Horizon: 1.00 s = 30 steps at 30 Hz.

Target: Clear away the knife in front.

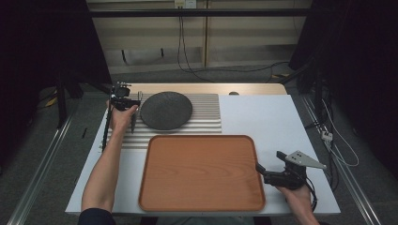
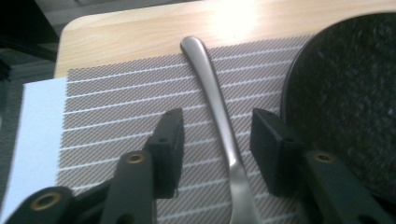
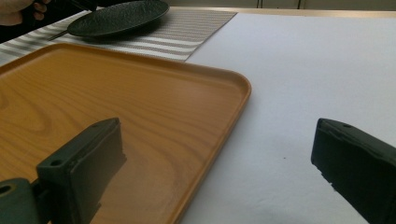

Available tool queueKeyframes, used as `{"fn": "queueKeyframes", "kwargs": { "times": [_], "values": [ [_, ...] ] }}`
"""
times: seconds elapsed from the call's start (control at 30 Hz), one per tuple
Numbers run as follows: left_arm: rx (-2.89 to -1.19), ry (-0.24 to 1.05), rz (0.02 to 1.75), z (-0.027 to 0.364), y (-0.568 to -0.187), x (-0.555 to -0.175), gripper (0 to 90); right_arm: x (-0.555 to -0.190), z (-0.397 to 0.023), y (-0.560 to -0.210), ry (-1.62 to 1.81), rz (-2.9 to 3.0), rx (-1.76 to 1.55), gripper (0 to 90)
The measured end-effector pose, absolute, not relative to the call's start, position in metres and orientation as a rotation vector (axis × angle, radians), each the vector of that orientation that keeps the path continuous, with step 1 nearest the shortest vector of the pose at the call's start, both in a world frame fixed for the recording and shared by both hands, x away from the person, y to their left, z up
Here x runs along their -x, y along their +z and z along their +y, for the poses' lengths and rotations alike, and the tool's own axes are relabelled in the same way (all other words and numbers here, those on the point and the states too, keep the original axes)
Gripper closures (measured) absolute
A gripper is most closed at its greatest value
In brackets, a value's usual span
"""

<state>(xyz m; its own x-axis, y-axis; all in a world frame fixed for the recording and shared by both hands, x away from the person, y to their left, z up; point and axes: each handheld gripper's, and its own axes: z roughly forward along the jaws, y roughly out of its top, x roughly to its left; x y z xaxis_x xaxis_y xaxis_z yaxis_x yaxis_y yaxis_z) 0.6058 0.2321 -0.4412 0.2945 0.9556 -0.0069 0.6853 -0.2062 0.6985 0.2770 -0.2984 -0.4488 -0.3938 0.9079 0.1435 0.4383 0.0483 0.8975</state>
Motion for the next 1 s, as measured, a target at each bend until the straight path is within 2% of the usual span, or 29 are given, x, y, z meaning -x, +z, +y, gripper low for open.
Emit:
{"fn": "queueKeyframes", "kwargs": {
  "times": [0.23,0.4,0.47,0.73,1.0],
  "values": [
    [-1.963,0.507,1.522,0.230,-0.450,-0.617,69.3,-0.278,-0.298,-0.449,1.315,1.867,-1.344,2.3],
    [-1.978,0.532,1.531,0.224,-0.453,-0.618,71.4,-0.277,-0.298,-0.449,1.316,1.867,-1.346,2.3],
    [-1.986,0.527,1.525,0.223,-0.453,-0.617,77.6,-0.278,-0.299,-0.450,1.313,1.868,-1.348,2.3],
    [-1.995,0.495,1.538,0.226,-0.451,-0.615,79.1,-0.277,-0.298,-0.449,1.312,1.874,-1.343,2.3],
    [-2.076,0.443,1.533,0.228,-0.445,-0.606,79.8,-0.275,-0.299,-0.449,1.306,1.873,-1.344,2.3]
  ]
}}
